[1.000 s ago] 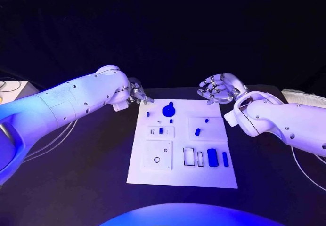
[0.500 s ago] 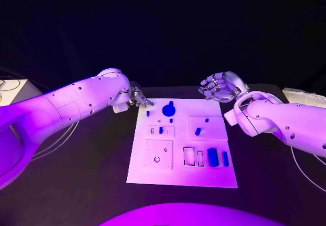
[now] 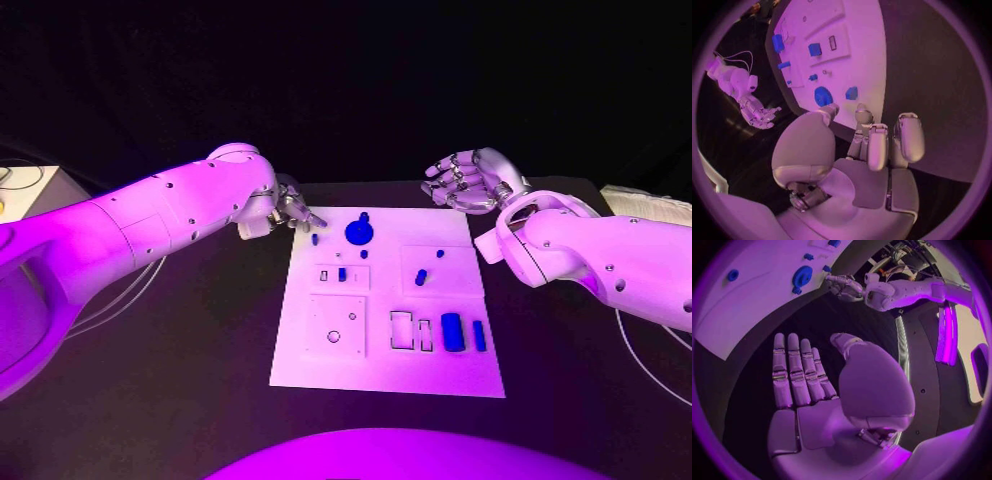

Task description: Assemble the parts on the task board

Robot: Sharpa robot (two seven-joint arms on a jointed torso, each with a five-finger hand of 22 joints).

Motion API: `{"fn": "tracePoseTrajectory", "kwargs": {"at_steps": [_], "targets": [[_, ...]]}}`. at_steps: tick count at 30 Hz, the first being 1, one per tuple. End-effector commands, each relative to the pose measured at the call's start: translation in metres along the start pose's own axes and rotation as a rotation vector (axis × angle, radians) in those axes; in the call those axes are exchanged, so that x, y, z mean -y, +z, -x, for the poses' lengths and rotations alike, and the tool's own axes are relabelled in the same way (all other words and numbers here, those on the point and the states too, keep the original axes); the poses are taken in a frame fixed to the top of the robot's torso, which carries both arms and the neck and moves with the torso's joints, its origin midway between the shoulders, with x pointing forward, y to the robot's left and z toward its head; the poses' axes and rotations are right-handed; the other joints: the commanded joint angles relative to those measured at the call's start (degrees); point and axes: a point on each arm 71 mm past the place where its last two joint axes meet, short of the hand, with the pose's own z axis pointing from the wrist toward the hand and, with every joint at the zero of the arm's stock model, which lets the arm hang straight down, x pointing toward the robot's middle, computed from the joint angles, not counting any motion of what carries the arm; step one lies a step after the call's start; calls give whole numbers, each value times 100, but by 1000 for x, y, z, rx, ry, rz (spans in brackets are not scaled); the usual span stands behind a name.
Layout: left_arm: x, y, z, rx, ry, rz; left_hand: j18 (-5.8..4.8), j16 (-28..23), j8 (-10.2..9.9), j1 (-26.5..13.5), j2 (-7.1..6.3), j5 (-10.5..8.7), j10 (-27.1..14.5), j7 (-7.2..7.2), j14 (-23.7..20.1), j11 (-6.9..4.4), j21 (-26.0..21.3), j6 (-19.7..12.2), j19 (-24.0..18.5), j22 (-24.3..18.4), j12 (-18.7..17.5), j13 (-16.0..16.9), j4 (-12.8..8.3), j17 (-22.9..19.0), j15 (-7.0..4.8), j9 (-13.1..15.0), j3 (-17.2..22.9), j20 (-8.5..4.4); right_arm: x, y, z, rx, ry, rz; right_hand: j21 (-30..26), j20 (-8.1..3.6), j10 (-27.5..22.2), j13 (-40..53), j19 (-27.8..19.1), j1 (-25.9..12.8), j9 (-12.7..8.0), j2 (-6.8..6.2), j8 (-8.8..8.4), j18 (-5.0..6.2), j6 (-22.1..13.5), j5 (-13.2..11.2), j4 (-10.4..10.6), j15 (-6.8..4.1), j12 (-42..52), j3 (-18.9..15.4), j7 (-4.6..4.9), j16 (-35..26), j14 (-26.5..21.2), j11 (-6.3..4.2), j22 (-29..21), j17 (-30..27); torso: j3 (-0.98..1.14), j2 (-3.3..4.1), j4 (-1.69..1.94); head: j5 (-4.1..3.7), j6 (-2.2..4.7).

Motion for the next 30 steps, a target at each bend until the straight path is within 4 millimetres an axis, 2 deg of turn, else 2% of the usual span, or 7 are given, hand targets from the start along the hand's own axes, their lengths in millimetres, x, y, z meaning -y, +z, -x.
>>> {"fn": "tracePoseTrajectory", "kwargs": {"at_steps": [1, 9, 20, 25, 27, 30], "targets": [[1, 0, -4, -51, 22, 0, 70, 28, 37, 64, 10, 1, 8, 2, 439, -22, 12, 55, 4, -1, 10, 2, -24, 1138, 10, -12, -14, 11, -1, 0, -1, -6, 7, 19, -17, 9, 37, -14, -34, -32, -7, 35, -30, 77, 35, 36, -39, 16, -42, 14, 200, -24, -37, 3, -19, -17, 0, 1, -6, 2, -3], [2, 2, -8, -65, 27, -3, 64, 48, 52, 160, 73, 8, 29, -6, 452, -30, 26, 86, 20, 26, 28, 24, -26, 1167, 5, -26, 19, 8, -1, 0, -2, -7, 9, 18, -16, 17, 34, -61, -42, -34, -20, 35, -48, 76, 19, 43, -47, 25, -68, 12, 211, -59, -36, 14, -82, -70, 5, 7, -10, 1, -7], [2, 3, -10, -68, 22, -7, 61, 52, 58, 207, 95, 8, 41, -11, 455, -35, 33, 100, 28, 39, 36, 32, -29, 1172, 1, -34, 35, 5, -1, 0, -2, -8, 11, 17, -15, 20, 33, -75, -45, -33, -24, 38, -52, 76, 16, 49, -51, 28, -75, 13, 213, -70, -36, 17, -102, -86, 7, 7, -3, -9, -26], [3, 4, -11, -70, 20, -8, 57, 64, 70, 311, 167, 10, 66, -25, 462, -47, 46, 132, 41, 61, 51, 49, -36, 1188, -9, -49, 90, -1, -1, 0, -2, -9, 11, 17, -15, 21, 33, -84, -47, -31, -26, 40, -54, 76, 14, 54, -54, 30, -80, 15, 215, -77, -36, 18, -114, -96, 5, 9, -5, -8, -38], [3, 4, -11, -71, 20, -8, 54, 72, 89, 436, 241, 0, 79, -47, 468, -66, 55, 160, 51, 78, 55, 52, -51, 1199, -25, -55, 179, -11, -1, 0, -3, -9, 11, 17, -15, 22, 32, -88, -48, -31, -27, 41, -56, 76, 13, 57, -54, 31, -82, 15, 216, -80, -36, 19, -120, -102, 4, 11, -5, -7, -42], [3, 5, -12, -72, 20, -9, 53, 72, 101, 493, 259, -2, 85, -56, 468, -75, 57, 173, 52, 81, 55, 53, -58, 1198, -31, -55, 221, -16, -1, 0, -3, -10, 11, 17, -15, 23, 32, -95, -49, -31, -29, 43, -58, 76, 10, 62, -55, 32, -85, 16, 217, -85, -36, 20, -130, -110, 5, 9, -8, -8, -46]]}}
